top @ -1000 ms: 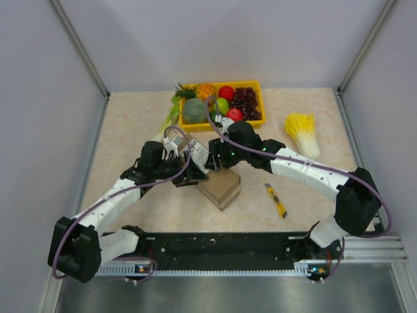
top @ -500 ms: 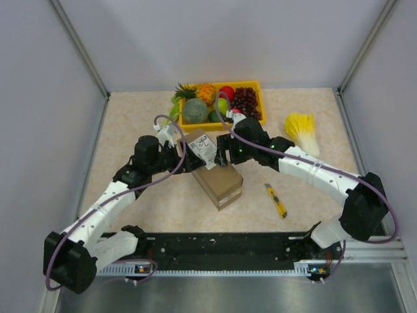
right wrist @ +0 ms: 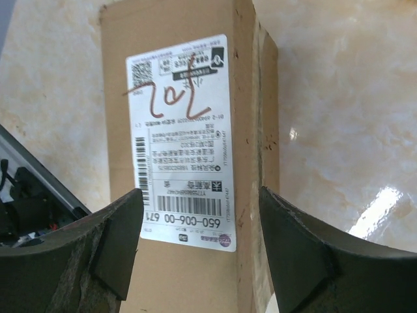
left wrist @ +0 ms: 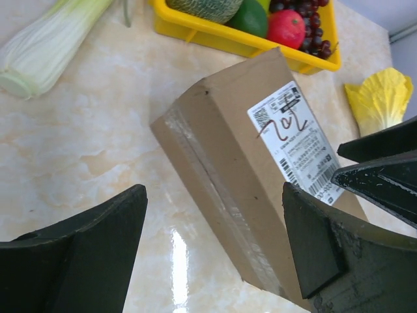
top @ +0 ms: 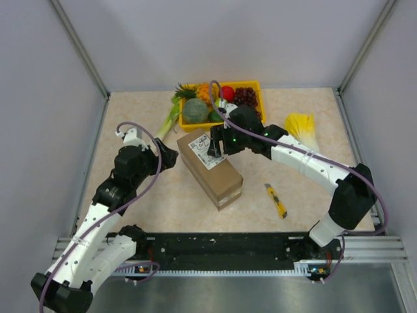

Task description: Unpack the express box

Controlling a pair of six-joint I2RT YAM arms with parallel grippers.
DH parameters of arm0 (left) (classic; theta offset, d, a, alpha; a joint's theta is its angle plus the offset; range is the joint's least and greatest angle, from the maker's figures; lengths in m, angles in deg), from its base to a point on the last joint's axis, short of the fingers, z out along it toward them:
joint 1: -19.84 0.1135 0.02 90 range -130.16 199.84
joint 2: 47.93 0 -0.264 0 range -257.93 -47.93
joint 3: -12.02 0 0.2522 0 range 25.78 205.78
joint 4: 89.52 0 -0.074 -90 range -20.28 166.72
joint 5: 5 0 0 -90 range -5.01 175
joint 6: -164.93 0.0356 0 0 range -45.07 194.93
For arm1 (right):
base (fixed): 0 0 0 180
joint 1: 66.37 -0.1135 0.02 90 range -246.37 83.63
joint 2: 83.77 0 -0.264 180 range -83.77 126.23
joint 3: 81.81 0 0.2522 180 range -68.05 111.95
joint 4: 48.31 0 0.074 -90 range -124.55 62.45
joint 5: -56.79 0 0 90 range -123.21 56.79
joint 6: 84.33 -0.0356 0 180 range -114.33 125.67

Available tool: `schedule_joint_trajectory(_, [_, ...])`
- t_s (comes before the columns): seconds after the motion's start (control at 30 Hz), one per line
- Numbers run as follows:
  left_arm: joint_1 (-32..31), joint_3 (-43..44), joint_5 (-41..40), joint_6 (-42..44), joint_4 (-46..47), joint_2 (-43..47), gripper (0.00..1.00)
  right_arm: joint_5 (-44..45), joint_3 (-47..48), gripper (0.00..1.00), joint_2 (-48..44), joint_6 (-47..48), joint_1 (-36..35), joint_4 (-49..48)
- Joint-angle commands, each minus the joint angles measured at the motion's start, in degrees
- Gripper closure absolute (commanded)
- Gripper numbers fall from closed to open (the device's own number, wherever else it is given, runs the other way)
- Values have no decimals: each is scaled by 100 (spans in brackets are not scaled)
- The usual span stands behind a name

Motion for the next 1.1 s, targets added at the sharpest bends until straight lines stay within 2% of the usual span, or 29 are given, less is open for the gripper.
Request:
schedule_joint_trajectory(0.0, [93,241,-258,116,-318,-8,11,58,280,30,132,138,-4,178])
schedule_joint_trajectory(0.13, [119,198,49,177,-257,-26,10,532,306,28,97,217,-4,204])
schedule_joint_trajectory(0.33, [137,180,164,177,-257,-87,10,709,219,27,290,428,-39,257])
schedule_joint_trajectory(0.6, [216,224,174,20,-484,-193,10,779,280,27,458,833,-619,354])
schedule_joint_trajectory(0.87, [400,233,-539,-543,-1144,-88,10,1728,245,42,317,648,-1234,354])
schedule_joint_trajectory(1.07, [506,171,-626,-894,-1381,62,10,2369,210,43,352,692,-1752,363])
